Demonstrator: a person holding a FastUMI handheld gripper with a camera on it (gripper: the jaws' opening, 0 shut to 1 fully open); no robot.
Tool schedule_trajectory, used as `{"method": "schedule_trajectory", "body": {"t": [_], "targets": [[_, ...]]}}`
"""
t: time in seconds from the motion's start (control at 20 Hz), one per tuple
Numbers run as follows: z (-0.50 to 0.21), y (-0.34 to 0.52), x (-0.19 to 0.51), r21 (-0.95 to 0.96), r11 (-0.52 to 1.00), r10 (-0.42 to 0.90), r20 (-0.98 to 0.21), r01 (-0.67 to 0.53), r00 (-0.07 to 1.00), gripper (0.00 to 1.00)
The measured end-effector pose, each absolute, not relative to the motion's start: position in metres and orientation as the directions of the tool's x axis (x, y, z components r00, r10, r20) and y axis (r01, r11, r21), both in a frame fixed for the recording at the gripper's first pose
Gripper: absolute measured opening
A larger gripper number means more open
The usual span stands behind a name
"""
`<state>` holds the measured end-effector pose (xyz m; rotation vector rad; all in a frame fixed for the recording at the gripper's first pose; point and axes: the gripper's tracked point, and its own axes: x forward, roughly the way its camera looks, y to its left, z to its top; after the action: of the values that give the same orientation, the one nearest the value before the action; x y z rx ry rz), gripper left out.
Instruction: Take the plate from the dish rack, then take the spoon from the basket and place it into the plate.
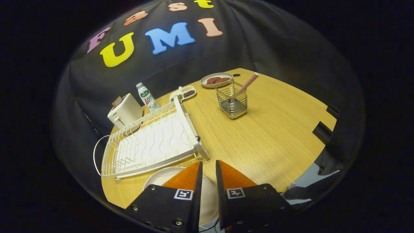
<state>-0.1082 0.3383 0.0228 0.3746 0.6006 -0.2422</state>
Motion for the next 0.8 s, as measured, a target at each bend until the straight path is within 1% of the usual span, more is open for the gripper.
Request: {"method": "schedule_trajectory", "body": {"t": [0.35, 0.55, 0.8], "targets": [[0.074, 0.292, -0.069, 0.253, 0.899, -0.200, -0.488, 0.357, 0.850, 0.23], [0.086, 0.255, -0.044, 0.264, 0.867, -0.268, -0.466, 0.422, 0.843, 0.23], [0.083, 0.212, -0.015, 0.307, 0.796, -0.348, -0.476, 0.523, 0.808, 0.23]]}}
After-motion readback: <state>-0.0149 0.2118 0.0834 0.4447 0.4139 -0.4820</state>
